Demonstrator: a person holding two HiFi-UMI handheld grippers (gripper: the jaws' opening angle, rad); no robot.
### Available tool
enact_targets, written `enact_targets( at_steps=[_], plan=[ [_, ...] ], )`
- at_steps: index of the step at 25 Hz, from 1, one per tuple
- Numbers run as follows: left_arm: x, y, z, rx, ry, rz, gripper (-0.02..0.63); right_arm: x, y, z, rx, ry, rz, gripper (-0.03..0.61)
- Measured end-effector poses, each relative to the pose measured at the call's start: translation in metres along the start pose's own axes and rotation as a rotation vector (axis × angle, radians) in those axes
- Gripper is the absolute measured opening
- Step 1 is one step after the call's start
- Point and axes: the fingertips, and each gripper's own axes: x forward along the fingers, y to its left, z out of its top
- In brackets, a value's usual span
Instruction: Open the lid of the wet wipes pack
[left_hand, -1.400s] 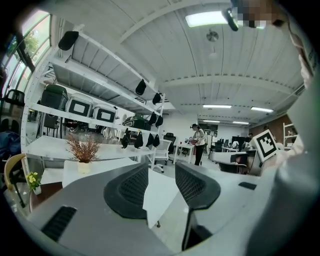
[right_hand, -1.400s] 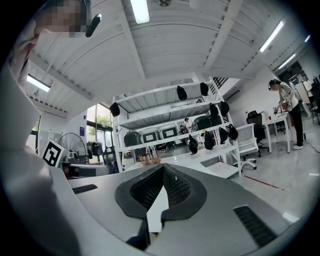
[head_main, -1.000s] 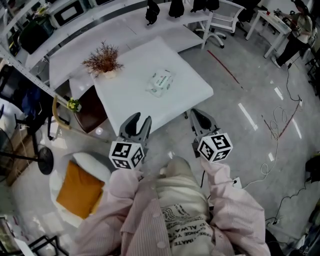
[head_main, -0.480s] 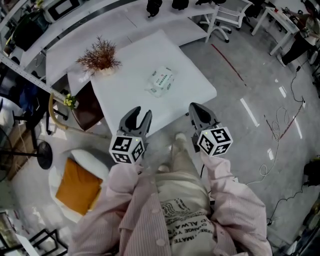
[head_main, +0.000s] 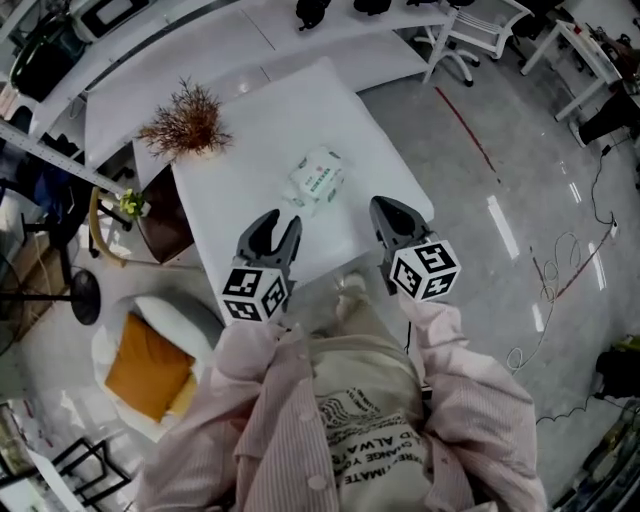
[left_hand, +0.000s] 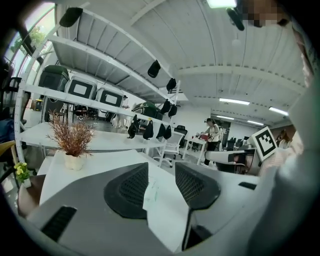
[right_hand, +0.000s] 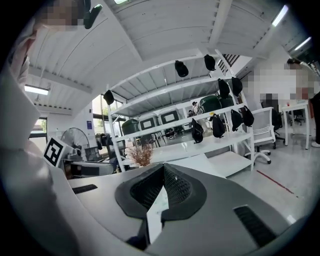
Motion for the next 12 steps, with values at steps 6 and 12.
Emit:
enact_targets(
  at_steps=[6, 12],
  plan=[
    [0.039, 0.007, -0.003, -0.021, 0.029, 0.045, 0.149, 0.036, -0.029, 0.002, -0.008, 0.042, 0.063, -0.002],
    [0.074, 0.013, -0.007, -0.034, 0.075, 0.077, 0.149, 0.07, -0.053, 0.005, -0.008, 0.077, 0.126, -0.002]
  ],
)
